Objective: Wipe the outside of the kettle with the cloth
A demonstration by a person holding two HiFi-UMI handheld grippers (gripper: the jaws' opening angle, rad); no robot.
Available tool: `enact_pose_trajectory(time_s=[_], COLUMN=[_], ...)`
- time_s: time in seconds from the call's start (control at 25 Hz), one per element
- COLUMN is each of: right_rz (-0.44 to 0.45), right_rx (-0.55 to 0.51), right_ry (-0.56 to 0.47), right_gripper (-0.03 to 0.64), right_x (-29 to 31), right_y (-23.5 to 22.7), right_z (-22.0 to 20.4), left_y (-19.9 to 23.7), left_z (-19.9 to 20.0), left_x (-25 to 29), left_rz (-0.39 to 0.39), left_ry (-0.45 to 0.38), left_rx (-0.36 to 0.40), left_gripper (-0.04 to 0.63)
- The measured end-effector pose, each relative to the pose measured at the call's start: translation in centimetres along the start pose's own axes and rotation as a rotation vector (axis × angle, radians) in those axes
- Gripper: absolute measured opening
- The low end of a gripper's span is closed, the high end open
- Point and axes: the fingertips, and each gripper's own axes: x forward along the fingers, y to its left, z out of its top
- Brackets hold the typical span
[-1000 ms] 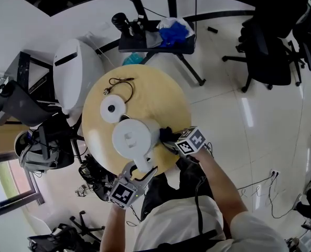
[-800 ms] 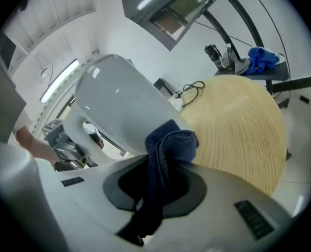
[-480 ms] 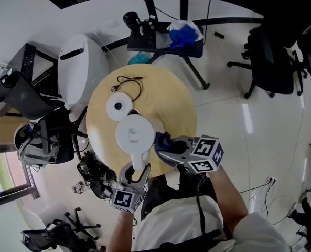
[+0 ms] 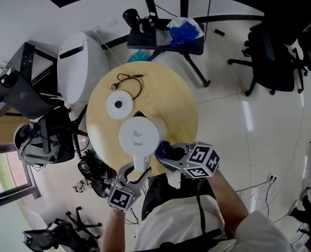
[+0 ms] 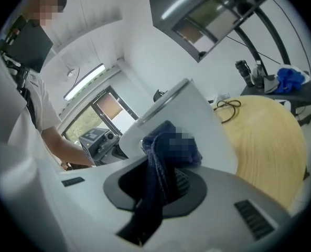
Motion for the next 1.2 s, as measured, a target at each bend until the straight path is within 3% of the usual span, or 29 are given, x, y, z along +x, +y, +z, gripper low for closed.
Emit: enact_pose_trajectory(time_s=[0.2, 0.48, 0.68, 0.84, 1.08, 1.2], right_rz=[-0.039, -0.196, -0.231, -0.224, -0.186, -0.185], right_rx=[0.069, 0.274, 0.246, 0.159, 0.159, 0.208], right_ry=[0.033, 0.132, 0.106, -0.058, -0.477, -0.585], right_gripper=[0.064, 0.064, 0.064, 0.064, 0.064, 0.064], right_x=[1.0, 5.0, 4.0, 0.6, -4.8, -5.7], right_y=[-1.4, -9.2, -8.5, -4.5, 0.6, 0.2], right_z=[-2.9, -10.8, -9.9, -3.9, 6.0, 7.2], left_y=[-0.4, -0.4, 0.3, 1.9, 4.1, 5.0], left_z=[-0.3, -0.6, -0.8, -0.8, 0.1, 0.9], left_x=[-0.1, -0.1, -0.2, -0.2, -0.7, -0.6], left_rz=[-0.086, -0.154, -0.214, -0.158, 0.028, 0.127], left_ry=[0.037, 0.075, 0.115, 0.111, -0.029, -0.08], left_rx=[0.042, 0.093, 0.145, 0.15, -0.069, -0.12], left_gripper=[0.163, 0.163, 0.163, 0.17, 0.181, 0.187])
